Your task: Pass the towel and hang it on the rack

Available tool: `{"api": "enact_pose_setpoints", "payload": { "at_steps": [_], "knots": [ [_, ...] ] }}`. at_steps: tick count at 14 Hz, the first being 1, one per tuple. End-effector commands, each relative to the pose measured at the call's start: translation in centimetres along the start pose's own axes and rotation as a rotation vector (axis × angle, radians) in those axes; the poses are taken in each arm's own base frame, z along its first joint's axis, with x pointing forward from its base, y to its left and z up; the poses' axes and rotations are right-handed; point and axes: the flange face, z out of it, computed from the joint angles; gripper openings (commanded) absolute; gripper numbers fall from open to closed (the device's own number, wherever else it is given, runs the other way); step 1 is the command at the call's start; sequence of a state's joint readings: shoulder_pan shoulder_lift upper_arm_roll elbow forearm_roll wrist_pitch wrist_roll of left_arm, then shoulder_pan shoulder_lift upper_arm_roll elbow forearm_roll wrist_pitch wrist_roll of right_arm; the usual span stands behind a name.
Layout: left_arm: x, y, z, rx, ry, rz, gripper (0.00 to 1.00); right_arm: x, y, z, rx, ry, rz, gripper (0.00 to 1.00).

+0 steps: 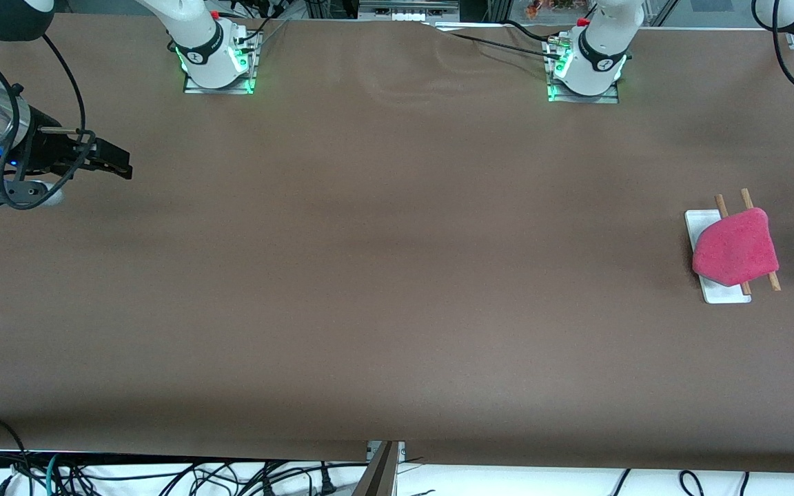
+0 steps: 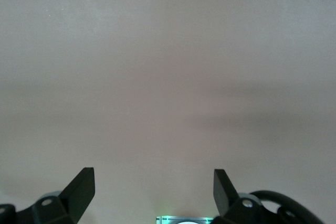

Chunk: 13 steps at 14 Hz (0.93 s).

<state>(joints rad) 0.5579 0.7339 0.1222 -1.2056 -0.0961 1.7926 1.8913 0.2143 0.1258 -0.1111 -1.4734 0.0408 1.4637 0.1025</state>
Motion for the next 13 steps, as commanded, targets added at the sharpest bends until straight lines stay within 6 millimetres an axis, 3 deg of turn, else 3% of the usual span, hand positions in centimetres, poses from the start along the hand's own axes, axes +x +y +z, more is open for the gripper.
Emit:
{"api": "enact_pose_setpoints", "payload": {
  "at_steps": [1,3,4,8,11,13],
  "knots": [
    [2.2,1.5,-7.9,0.063,-0.017,-0.013,1.00,0.1,-0.1,-0.5,-0.017,0.014,-0.002,1.00],
    [5.7,2.7,-11.3,0.045,-0.013,-0.051,1.00,0.1,-0.2,-0.5,-0.017,0.017,-0.004,1.00],
    [8.5,3.1,-12.4,0.028,-0.011,-0.069,1.00,0.1,-0.2,-0.5,-0.015,0.017,-0.004,1.00],
    [19.7,4.0,-12.4,-0.083,-0.015,-0.167,1.00,0.2,-0.2,-0.6,-0.013,0.026,-0.004,1.00],
    [29.0,4.9,-12.8,-0.081,-0.024,-0.235,1.00,0.2,-0.2,-0.5,-0.012,0.025,-0.004,1.00],
    [34.0,6.3,-13.6,-0.071,-0.029,-0.288,1.00,0.2,-0.1,-0.6,-0.011,0.026,-0.003,1.00]
  ]
}}
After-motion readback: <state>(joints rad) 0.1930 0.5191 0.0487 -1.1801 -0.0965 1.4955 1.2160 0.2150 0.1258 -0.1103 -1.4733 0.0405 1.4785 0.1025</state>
